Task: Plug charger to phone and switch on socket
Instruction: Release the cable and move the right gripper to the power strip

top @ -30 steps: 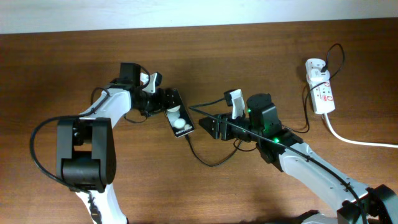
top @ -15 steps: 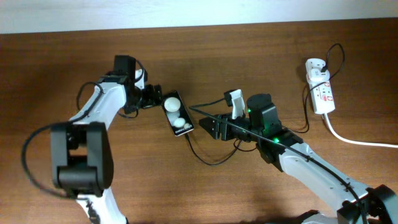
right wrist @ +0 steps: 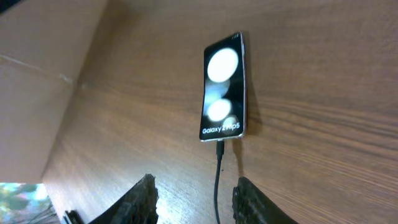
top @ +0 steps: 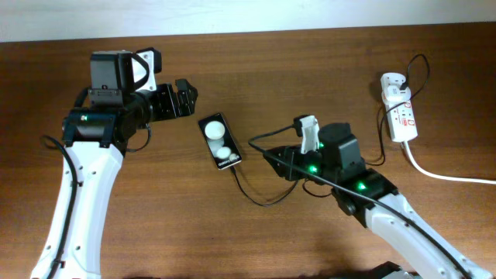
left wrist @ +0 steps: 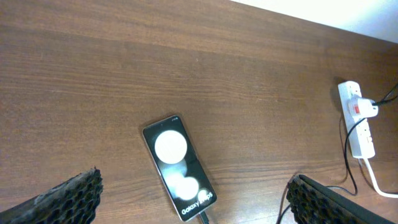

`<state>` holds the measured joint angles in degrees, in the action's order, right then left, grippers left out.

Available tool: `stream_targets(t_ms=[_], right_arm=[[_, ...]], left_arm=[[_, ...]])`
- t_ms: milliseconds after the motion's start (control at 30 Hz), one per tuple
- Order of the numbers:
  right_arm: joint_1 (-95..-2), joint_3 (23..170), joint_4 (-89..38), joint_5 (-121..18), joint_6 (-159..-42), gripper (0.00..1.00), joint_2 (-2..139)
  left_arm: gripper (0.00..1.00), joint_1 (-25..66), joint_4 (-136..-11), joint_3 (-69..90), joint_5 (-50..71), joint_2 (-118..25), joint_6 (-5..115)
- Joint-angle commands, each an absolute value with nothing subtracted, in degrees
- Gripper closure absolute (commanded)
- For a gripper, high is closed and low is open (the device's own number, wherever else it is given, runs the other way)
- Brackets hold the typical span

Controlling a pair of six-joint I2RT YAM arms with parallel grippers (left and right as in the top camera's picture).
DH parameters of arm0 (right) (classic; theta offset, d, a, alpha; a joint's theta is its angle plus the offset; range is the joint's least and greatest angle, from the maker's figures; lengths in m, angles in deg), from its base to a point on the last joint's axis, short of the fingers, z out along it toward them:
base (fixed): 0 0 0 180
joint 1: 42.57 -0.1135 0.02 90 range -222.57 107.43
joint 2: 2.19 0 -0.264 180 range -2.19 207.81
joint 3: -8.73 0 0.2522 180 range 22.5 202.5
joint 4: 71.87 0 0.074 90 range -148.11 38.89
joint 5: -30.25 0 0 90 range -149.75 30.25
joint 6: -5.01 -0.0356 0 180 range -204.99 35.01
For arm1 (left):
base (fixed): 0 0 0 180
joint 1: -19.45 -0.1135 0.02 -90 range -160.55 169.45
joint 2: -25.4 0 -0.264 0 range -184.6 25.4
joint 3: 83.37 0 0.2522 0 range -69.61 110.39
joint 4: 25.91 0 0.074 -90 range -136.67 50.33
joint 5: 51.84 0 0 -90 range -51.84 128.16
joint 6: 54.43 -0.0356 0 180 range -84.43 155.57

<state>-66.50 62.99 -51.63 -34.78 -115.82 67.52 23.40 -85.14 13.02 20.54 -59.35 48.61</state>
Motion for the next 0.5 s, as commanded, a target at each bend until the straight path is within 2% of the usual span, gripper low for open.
stream_targets(t_ms=[0,267,300,333,367,400,467], right_arm=[[-66.1,65.5,-45.6,-37.8,-113.8,0.58,62.9],[-66.1,85.5,-8.7,-52.1,-109.0,0.59,61.5],[-66.1,88.9,-4.1,-55.7,-109.0,0.65,61.5],[-66.0,91.5,-1.3,-58.4,-109.0,0.86,61.5],[-65.6,94.1,1.0,-60.5,-109.0,0.93,61.5],[-63.9,97.0,3.0,-60.9,-108.7,0.96,61.5],[-58.6,100.3,4.7,-60.3,-107.7,0.96,61.5]], left_arm=[[0.01,23.1,-85.6,13.4,19.9,-58.3,48.3],[0.01,23.1,-85.6,13.4,19.9,-58.3,48.3],[0.01,23.1,-85.6,13.4,20.0,-58.3,48.3],[0.01,23.1,-85.6,13.4,19.9,-58.3,48.3],[0.01,23.1,-85.6,13.4,19.9,-58.3,48.3],[0.01,23.1,-85.6,13.4,20.0,-58.3,48.3],[0.01,23.1,-85.6,13.4,20.0,-58.3,48.3]])
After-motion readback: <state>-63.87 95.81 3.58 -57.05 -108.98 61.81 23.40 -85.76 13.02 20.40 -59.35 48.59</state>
